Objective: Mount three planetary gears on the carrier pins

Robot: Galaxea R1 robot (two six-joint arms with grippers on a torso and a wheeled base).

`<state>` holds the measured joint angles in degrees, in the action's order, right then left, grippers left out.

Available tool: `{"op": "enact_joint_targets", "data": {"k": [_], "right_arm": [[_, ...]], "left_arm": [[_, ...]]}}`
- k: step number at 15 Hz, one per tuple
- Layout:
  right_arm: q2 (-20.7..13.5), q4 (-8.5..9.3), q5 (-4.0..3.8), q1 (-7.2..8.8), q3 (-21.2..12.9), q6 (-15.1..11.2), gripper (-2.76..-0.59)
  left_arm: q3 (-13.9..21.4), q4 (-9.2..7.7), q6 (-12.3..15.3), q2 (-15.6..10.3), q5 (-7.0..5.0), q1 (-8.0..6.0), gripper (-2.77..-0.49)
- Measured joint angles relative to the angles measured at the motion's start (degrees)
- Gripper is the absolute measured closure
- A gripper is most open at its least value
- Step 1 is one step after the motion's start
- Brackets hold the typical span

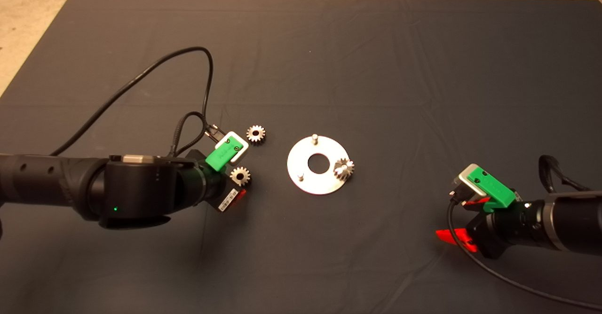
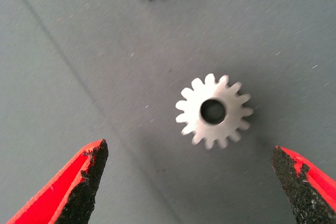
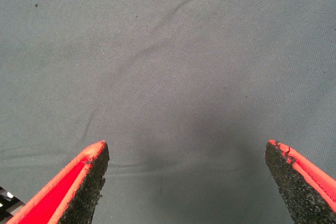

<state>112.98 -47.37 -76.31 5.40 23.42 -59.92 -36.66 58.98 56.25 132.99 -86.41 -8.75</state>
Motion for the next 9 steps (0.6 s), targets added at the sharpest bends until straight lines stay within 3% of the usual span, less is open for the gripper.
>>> {"op": "enact_joint_targets", "data": {"k": [5,7,9], "right_arm": [[0.0,0.00,0.00,0.00,0.0,0.0,-2.20],[0.0,0.00,-0.04,0.00,0.0,0.0,-2.20],[0.0,0.00,-0.12,0.00,0.0,0.0,-2.20]], "left_arm": [[-1.3,0.02,0.0,0.0,2.62,0.00,-2.22],[-2.2,0.06,0.0,0.0,4.19,0.02,-2.22],[-3.2,0.83,0.0,0.0,5.80,1.24,-2.22]]}}
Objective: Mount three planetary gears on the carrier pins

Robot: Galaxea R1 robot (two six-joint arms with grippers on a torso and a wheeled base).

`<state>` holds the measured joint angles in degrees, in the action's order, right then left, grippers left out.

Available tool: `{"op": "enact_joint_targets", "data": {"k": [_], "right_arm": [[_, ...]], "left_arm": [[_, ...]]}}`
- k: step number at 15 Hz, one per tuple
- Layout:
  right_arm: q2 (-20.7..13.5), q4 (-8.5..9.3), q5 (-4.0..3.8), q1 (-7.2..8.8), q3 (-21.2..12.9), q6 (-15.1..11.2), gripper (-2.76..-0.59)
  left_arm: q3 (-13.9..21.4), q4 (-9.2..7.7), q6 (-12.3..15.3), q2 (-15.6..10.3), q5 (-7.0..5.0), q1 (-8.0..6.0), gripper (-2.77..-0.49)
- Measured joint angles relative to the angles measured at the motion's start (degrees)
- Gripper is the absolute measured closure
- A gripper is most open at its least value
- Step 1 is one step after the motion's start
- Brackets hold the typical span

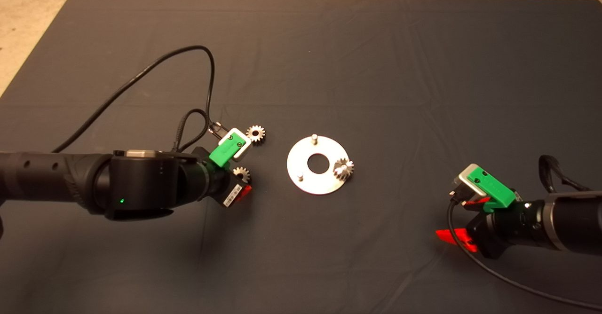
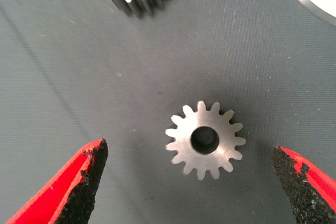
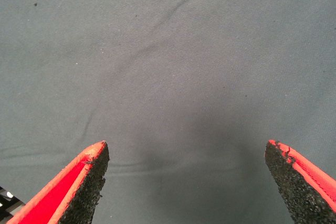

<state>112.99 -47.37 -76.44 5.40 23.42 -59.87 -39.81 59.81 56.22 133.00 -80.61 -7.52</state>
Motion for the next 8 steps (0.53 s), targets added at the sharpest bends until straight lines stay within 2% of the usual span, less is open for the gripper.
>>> {"op": "enact_joint_targets", "data": {"k": [2,4,8], "right_arm": [[0.0,0.00,-0.02,0.00,0.0,0.0,-2.20],[0.0,0.00,-0.05,0.00,0.0,0.0,-2.20],[0.0,-0.01,-0.11,0.00,0.0,0.0,-2.20]], "left_arm": [[-0.6,0.94,0.0,0.0,0.29,1.81,-2.22],[-0.6,2.14,0.0,0.0,0.45,2.15,-2.22],[-0.7,2.86,0.0,0.2,0.76,2.14,-2.22]]}}
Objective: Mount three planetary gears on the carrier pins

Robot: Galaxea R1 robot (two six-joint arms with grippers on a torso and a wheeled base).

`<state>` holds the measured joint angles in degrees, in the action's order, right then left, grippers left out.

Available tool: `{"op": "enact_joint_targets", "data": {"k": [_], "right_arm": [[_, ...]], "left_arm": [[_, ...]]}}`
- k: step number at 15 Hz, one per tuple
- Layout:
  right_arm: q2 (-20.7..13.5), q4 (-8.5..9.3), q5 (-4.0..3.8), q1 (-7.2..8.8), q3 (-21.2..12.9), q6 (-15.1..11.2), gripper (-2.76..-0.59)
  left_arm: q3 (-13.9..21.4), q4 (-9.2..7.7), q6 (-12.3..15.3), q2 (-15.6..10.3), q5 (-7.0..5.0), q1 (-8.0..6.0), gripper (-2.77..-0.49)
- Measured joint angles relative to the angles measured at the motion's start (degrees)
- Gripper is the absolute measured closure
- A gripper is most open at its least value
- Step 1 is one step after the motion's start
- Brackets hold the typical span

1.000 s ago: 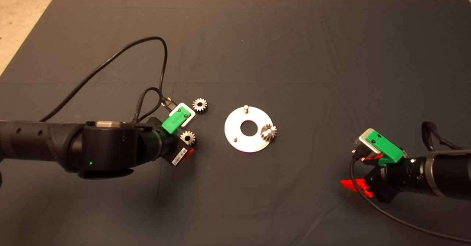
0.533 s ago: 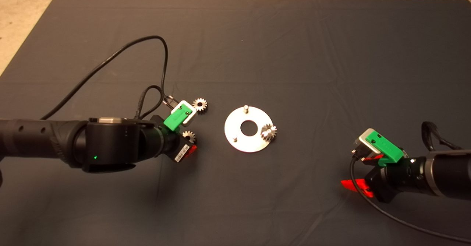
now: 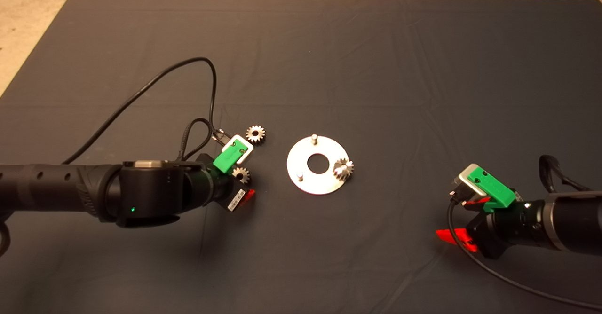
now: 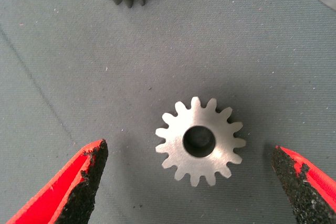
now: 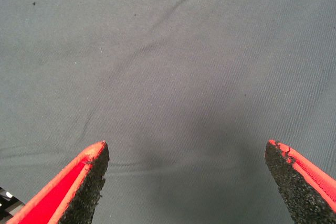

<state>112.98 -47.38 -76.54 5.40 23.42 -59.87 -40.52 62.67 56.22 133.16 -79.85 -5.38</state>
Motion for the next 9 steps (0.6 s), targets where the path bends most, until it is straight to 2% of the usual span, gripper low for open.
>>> {"op": "enact_joint_targets", "data": {"k": [2,4,8,9], "right_arm": [[0.0,0.00,0.02,0.00,0.0,0.0,-2.20],[-0.1,0.00,0.02,0.00,0.0,0.0,-2.20],[-0.3,0.00,-0.02,0.00,0.0,0.0,-2.20],[-0.3,0.00,-0.02,0.00,0.0,0.0,-2.20]], "left_arm": [[0.0,0.04,0.0,0.0,0.17,0.01,-2.22],[-0.2,0.13,0.0,0.1,1.78,0.00,-2.22],[-0.7,0.15,0.0,0.1,2.04,0.01,-2.11],[-0.7,0.15,0.0,0.1,2.40,0.09,-2.11]]}}
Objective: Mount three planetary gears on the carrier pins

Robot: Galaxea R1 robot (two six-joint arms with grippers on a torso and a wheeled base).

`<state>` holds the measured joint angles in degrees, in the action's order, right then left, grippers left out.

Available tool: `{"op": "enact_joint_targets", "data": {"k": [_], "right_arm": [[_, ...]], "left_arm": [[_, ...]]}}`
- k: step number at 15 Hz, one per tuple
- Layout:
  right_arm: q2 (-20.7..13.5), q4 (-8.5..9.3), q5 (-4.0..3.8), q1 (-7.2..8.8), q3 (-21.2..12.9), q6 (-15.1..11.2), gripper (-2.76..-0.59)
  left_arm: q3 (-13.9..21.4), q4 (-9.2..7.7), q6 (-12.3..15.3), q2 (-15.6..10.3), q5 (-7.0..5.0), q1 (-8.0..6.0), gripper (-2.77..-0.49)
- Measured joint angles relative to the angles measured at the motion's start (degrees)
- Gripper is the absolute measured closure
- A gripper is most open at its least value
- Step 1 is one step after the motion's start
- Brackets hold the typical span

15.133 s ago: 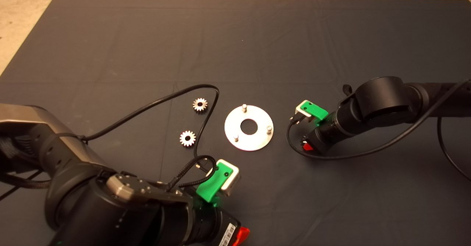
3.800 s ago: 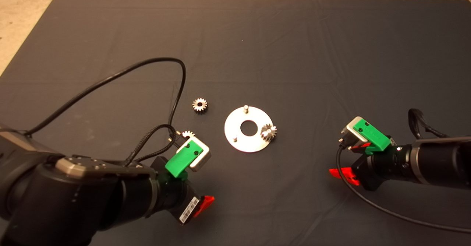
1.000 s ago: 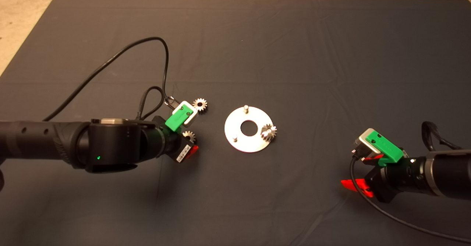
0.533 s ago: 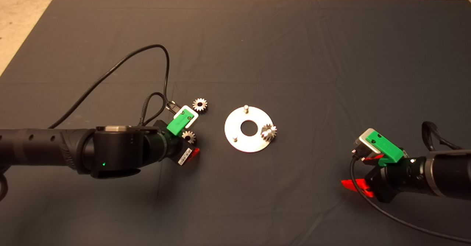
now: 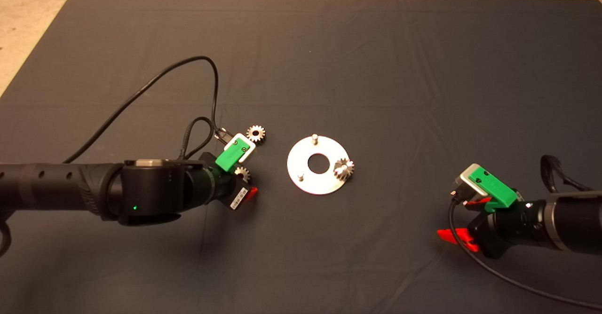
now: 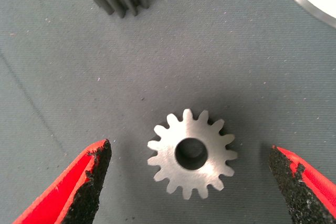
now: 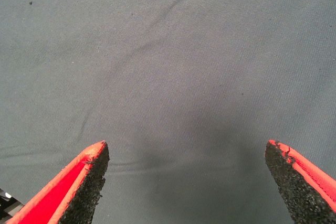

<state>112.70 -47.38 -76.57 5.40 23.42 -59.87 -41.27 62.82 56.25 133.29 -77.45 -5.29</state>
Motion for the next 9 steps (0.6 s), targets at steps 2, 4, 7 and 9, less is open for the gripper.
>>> {"op": "enact_joint_targets", "data": {"k": [2,4,7,9], "right_arm": [[0.0,0.00,-0.02,0.00,0.0,0.0,-2.20],[0.0,0.00,-0.02,0.00,0.0,0.0,-2.20],[0.0,0.00,0.00,0.00,0.0,0.0,-2.20],[-0.5,0.00,0.05,0.00,0.0,0.1,-2.20]], "left_arm": [[-0.3,0.00,0.0,0.0,1.51,0.03,-2.01],[-0.5,0.02,0.0,-0.2,1.60,0.04,-1.98],[-1.0,0.02,0.0,-0.1,1.97,0.06,-1.82],[-2.0,0.30,0.0,-0.2,3.07,0.43,-1.82]]}}
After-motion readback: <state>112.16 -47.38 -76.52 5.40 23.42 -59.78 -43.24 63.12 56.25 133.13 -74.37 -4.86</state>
